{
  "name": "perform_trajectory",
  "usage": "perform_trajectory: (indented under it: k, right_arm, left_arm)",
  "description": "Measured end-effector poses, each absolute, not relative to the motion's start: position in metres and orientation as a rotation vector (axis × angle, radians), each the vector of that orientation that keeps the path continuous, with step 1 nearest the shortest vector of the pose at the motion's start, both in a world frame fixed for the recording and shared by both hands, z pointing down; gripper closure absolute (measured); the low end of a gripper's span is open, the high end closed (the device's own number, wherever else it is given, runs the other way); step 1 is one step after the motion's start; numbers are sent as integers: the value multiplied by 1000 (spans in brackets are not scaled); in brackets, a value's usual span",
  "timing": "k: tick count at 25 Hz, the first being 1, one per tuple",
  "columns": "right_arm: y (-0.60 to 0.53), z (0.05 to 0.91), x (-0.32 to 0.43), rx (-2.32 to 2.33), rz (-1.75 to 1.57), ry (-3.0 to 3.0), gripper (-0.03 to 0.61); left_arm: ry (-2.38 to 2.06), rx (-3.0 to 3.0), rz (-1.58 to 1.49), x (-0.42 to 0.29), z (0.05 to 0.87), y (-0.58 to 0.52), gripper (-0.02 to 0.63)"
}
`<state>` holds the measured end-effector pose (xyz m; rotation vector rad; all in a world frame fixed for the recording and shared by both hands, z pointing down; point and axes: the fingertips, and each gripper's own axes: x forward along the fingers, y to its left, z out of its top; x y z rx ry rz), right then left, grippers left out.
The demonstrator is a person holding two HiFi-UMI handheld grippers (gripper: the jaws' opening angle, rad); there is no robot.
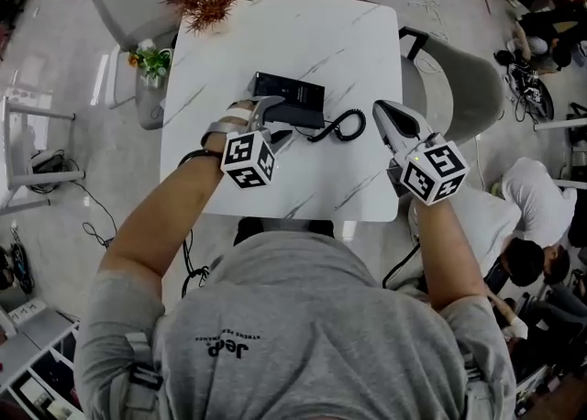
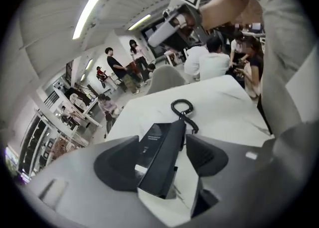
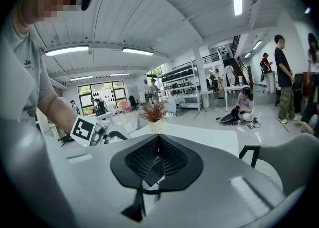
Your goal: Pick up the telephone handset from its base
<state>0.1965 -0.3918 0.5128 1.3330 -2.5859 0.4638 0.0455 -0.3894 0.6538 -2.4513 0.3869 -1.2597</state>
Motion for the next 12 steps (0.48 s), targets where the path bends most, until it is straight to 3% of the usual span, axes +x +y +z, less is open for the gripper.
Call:
perform_trajectory:
  k: [8,12]
  right_arm:
    - [-395,536,205,1314,506,-2585,574]
    - [-394,542,206,1303,521,-2586,574]
  left_arm:
    - [287,-2204,-1412,47,702,-403,292]
    - [260,-2024,-1494,42,721,-410,355]
